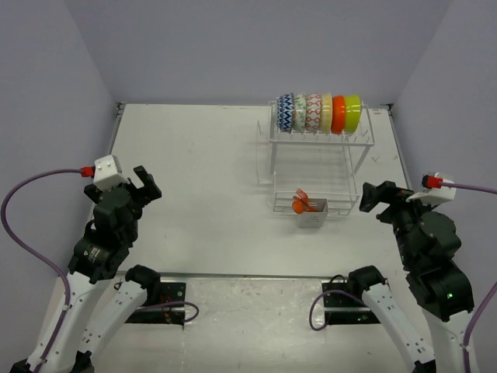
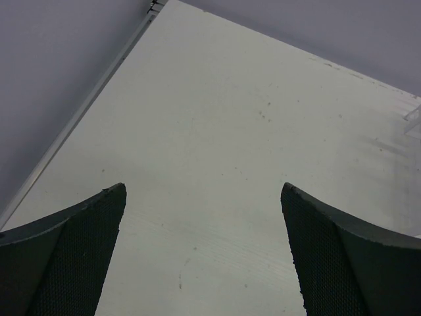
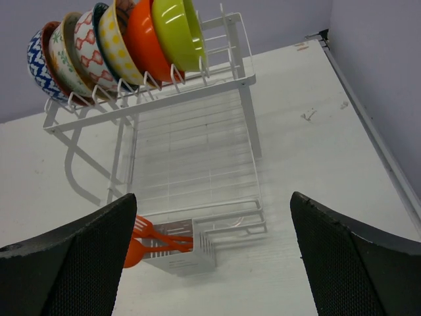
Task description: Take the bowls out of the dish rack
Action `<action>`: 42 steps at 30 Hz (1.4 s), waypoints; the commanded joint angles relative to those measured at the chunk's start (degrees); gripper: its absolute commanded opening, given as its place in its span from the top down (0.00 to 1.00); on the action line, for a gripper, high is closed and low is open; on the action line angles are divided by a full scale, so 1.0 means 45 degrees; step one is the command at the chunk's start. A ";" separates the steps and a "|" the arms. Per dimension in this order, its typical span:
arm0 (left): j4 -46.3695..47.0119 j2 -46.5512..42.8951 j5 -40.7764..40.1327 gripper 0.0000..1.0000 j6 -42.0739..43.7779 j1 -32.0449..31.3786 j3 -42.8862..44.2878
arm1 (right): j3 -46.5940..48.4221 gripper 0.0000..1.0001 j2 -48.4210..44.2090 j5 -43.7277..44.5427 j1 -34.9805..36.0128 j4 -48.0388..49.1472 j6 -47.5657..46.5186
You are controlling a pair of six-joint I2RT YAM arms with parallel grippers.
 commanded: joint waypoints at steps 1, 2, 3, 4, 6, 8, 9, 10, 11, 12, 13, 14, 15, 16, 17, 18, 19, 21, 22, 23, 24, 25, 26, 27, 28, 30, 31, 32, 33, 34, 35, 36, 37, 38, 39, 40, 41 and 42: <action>0.0523 -0.0118 -0.0192 0.00 -0.0060 0.0007 -0.0053 | 0.0101 0.01 0.0167 0.0452 0.0086 0.0317 0.0145; 0.0542 -0.0099 -0.0152 0.00 -0.0041 0.0007 -0.0073 | 0.0062 0.01 0.0069 0.0472 0.0086 0.0376 0.0145; 0.0581 -0.0099 -0.0133 0.00 -0.0021 0.0007 -0.0054 | 0.0043 0.01 0.0030 0.0472 0.0086 0.0415 0.0165; 0.0582 -0.0099 -0.0036 0.00 -0.0002 0.0007 -0.0092 | 0.0023 0.01 -0.0029 0.0298 0.0086 0.0531 0.0165; 0.0620 -0.0041 0.0043 0.00 0.0037 0.0007 -0.0092 | -0.0093 0.01 -0.0165 -0.0363 0.0086 0.0901 0.0184; 0.0621 0.0037 0.0102 0.00 0.0077 0.0007 -0.0092 | -0.0269 0.01 -0.0263 -0.1009 0.0086 0.1350 0.0146; 0.0640 0.0057 0.0141 0.00 0.0077 0.0007 -0.0092 | -0.0502 0.01 -0.0264 -0.1341 0.0086 0.1623 0.0126; 0.0640 0.0057 0.0160 0.00 0.0096 0.0007 -0.0092 | -0.0524 0.01 -0.0167 -0.1828 0.0086 0.2071 0.0319; 0.0679 0.0096 0.0180 0.00 0.0116 0.0026 -0.0092 | -0.0466 0.01 0.0085 -0.2065 0.0086 0.2230 0.0360; 0.0679 0.0116 0.0219 0.00 0.0116 0.0065 -0.0092 | -0.0079 0.01 0.0958 -0.2357 0.0106 0.2290 0.0360; 0.0660 0.0116 0.0258 0.00 0.0116 0.0065 -0.0092 | 0.0176 0.01 0.1508 -0.2611 0.0087 0.2406 0.0341; 0.0679 0.0135 0.0277 0.00 0.0135 0.0085 -0.0112 | 0.0508 0.01 0.2074 -0.3039 0.0086 0.2485 0.0360; 0.0718 0.0135 0.0316 0.00 0.0135 0.0085 -0.0112 | 0.1207 0.01 0.3144 -0.3237 0.0067 0.2679 0.0225; 0.0718 0.0155 0.0394 0.00 0.0135 0.0085 -0.0131 | 0.1581 0.01 0.3599 -0.3239 0.0047 0.2797 0.0185; 0.0738 0.0174 0.0433 0.00 0.0174 0.0085 -0.0170 | 0.1933 0.01 0.3990 -0.3104 -0.0011 0.2991 0.0146; 0.0815 0.0174 0.0473 0.00 0.0194 0.0085 -0.0171 | 0.2672 0.01 0.4342 -0.3296 -0.0572 0.3167 0.0184; 0.0816 0.0213 0.0570 0.00 0.0213 0.0085 -0.0190 | 0.3085 0.01 0.5100 -0.3800 -0.1100 0.3169 0.0301; 0.0816 0.0311 0.0609 0.00 0.0233 0.0085 -0.0171 | 0.4060 0.01 0.5865 -0.6830 -0.3278 0.3324 0.0728; 0.0816 0.0369 0.0687 0.00 0.0233 0.0085 -0.0171 | 0.4240 0.01 0.6623 -0.7529 -0.3756 0.3654 0.0770; 0.0816 0.0370 0.0726 0.00 0.0252 0.0085 -0.0171 | 0.4725 0.01 0.7056 -0.8831 -0.4825 0.3773 0.0809; 0.0835 0.0389 0.0766 0.00 0.0253 0.0085 -0.0190 | 0.5020 0.01 0.7544 -0.9734 -0.5338 0.3794 0.1061; 0.0855 0.0370 0.0863 0.00 0.0272 0.0085 -0.0190 | 0.5293 0.01 0.8052 -1.0729 -0.5769 0.3794 0.1237; 0.0894 0.0370 0.0883 0.00 0.0272 0.0085 -0.0209 | 0.5741 0.01 0.9023 -1.1628 -0.6430 0.3775 0.1375; 0.0913 0.0370 0.0902 0.00 0.0291 0.0085 -0.0210 | 0.5842 0.03 0.9381 -1.2759 -0.6688 0.3852 0.1589; 0.0933 0.0408 0.0922 0.00 0.0311 0.0085 -0.0229 | 0.5843 0.05 0.9810 -1.3041 -0.6865 0.3988 0.1629; 0.0952 0.0448 0.1019 0.00 0.0311 0.0124 -0.0229 | 0.5765 0.12 1.0106 -1.3510 -0.7431 0.4242 0.1591; 0.0991 0.0506 0.1136 0.00 0.0330 0.0143 -0.0229 | 0.5649 0.16 1.0378 -1.4073 -0.7801 0.4301 0.1629; 0.1011 0.0545 0.1234 0.00 0.0369 0.0143 -0.0229 | 0.5570 0.19 1.0516 -1.4408 -0.7978 0.4437 0.1669; 0.1050 0.0565 0.1331 0.00 0.0389 0.0143 -0.0249 | 0.5454 0.25 1.0595 -1.4701 -0.8135 0.4845 0.1843; 0.1070 0.0642 0.1506 0.00 0.0428 0.0163 -0.0249 | 0.5298 0.34 1.0692 -1.5129 -0.8252 0.5081 0.1980; 0.1089 0.0682 0.1547 0.00 0.0428 0.0163 -0.0249 | 0.5006 0.35 1.0771 -1.5308 -0.8447 0.5354 0.2117; 0.1109 0.0740 0.1682 0.00 0.0448 0.0163 -0.0249 | 0.4849 0.35 1.0907 -1.5425 -0.8507 0.5763 0.2292; 0.1090 0.0741 0.1723 0.00 0.0467 0.0163 -0.0249 | 0.4712 0.36 1.0908 -1.5601 -0.8527 0.6057 0.2333; 0.1128 0.0741 0.1762 0.00 0.0467 0.0163 -0.0249 | 0.4382 0.36 1.0928 -1.5641 -0.8527 0.6311 0.2372; 0.1148 0.0721 0.1801 0.00 0.0467 0.0163 -0.0249 | 0.4301 0.36 1.1044 -1.5545 -0.8527 0.6468 0.2391; 0.1148 0.0721 0.1859 0.00 0.0487 0.0163 -0.0268 | 0.4107 0.36 1.1103 -1.5505 -0.8566 0.6586 0.2353; 0.1187 0.0721 0.1918 0.00 0.0487 0.0163 -0.0288 | 0.3989 0.36 1.1181 -1.5524 -0.8585 0.6781 0.2410; 0.1168 0.0721 0.1976 0.00 0.0506 0.0163 -0.0288 | 0.3872 0.36 1.1336 -1.5563 -0.8624 0.7169 0.2411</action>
